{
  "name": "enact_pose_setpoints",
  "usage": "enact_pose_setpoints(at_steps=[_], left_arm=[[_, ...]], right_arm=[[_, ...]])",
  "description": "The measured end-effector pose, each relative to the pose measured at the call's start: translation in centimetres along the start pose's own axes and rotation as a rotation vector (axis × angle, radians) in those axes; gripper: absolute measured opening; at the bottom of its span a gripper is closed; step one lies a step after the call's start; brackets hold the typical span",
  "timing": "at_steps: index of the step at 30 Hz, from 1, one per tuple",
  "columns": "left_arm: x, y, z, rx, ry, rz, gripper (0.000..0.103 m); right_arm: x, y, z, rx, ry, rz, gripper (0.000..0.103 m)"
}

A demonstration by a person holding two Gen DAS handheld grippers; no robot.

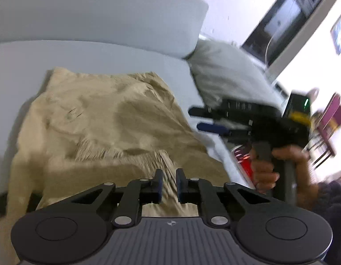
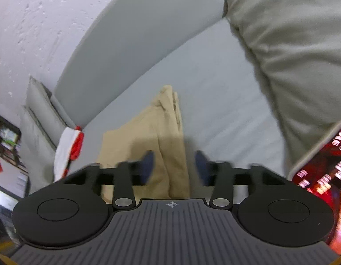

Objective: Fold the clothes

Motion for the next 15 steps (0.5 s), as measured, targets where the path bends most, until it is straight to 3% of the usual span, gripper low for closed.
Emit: enact_pose_setpoints(at_steps=[3, 7, 11, 15], left_arm=[[-3.4, 0.8, 0.2, -0.002, 0.075, 0.075, 0.009], [-4.9, 1.6, 0.8, 0.034, 0.059, 0.12, 0.013], [-5.1, 1.2, 1.8, 0.073, 0.015, 0.13, 0.014], [-5.1, 1.3, 2.0, 0.072, 0.005, 0.122, 0.014]], right_arm=[[-1.8, 1.4, -0.7, -0.022, 0.006, 0.003, 0.053], [-4.9, 2.7, -2.3, -0.086, 0.048, 0.03, 0.052], [-8.4, 4.1, -3.7, -0.122, 0.087, 0.015, 0.039], [-11.5, 5.2, -3.8, -0.125, 0.149, 0.04, 0.039]])
Point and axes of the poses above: each gripper's, at about its wrist camera, not at the fingertips, and x roughly against the way its jaws point, z to its left, y to its top, the point moved 5 cm from there along -x, roughly the way its jaws point, and after that the axes turned 9 degrees about y, right-handed, at the moved point
